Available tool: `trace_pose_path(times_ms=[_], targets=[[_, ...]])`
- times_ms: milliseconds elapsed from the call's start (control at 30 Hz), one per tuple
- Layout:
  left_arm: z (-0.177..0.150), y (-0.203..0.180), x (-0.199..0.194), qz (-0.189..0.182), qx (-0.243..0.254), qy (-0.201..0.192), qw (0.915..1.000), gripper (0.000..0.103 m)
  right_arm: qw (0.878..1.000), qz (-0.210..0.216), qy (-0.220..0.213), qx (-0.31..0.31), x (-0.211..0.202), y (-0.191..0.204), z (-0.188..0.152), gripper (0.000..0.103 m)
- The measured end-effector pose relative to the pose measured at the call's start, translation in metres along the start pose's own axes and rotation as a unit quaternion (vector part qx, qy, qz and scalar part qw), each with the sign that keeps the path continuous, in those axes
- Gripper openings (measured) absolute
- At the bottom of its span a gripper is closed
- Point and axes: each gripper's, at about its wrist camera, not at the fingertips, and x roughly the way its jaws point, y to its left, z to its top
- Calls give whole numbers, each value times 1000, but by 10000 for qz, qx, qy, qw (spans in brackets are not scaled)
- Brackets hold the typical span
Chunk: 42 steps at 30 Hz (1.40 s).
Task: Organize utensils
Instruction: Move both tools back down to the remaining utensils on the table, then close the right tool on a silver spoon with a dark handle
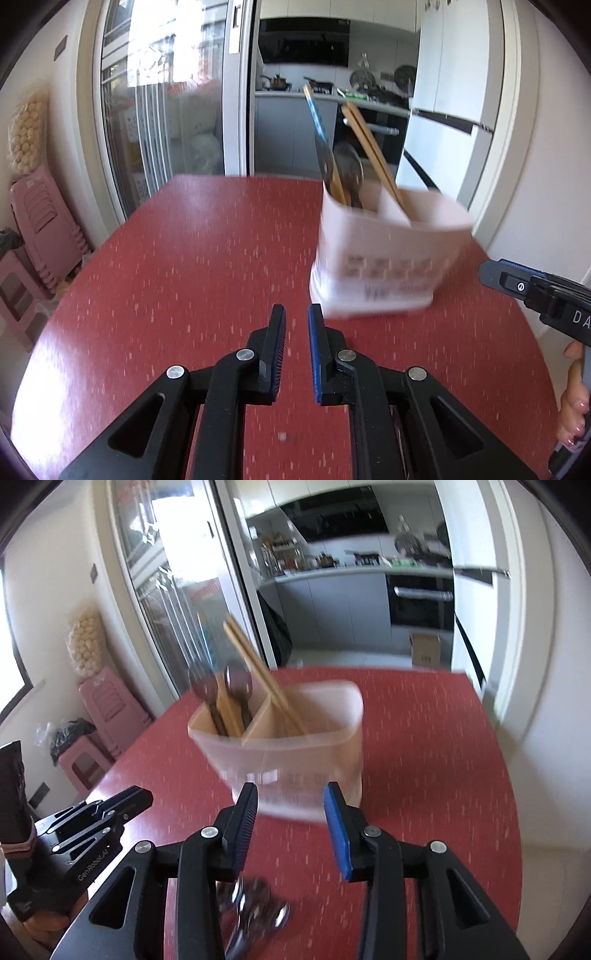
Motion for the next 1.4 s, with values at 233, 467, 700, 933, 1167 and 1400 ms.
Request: trace_pose_path(times_ms=[233, 467, 700, 933, 1167, 1400], targets=[[-37, 0, -3, 14, -40, 430, 9991, 42, 9975, -115, 657, 224, 2, -1, -42, 43], [-61, 0, -8, -11, -51, 654, 9978, 42, 9941, -142, 960, 486, -1, -5, -70, 45], [-75, -1, -11, -16, -77, 768, 9970, 42, 9908, -207, 1170, 649, -4, -5, -90, 46], [-85, 1, -14, -14, -161, 868, 9961, 102, 9885, -238, 1286, 757, -4, -3, -101, 47], [-89, 6, -21, 187, -248, 747, 9967, 103, 9868, -227, 1351, 859, -5, -3, -106, 61], [-93, 16, -20, 260, -360, 856, 9953, 103, 9843, -120, 1505, 920, -1, 4, -108, 86]])
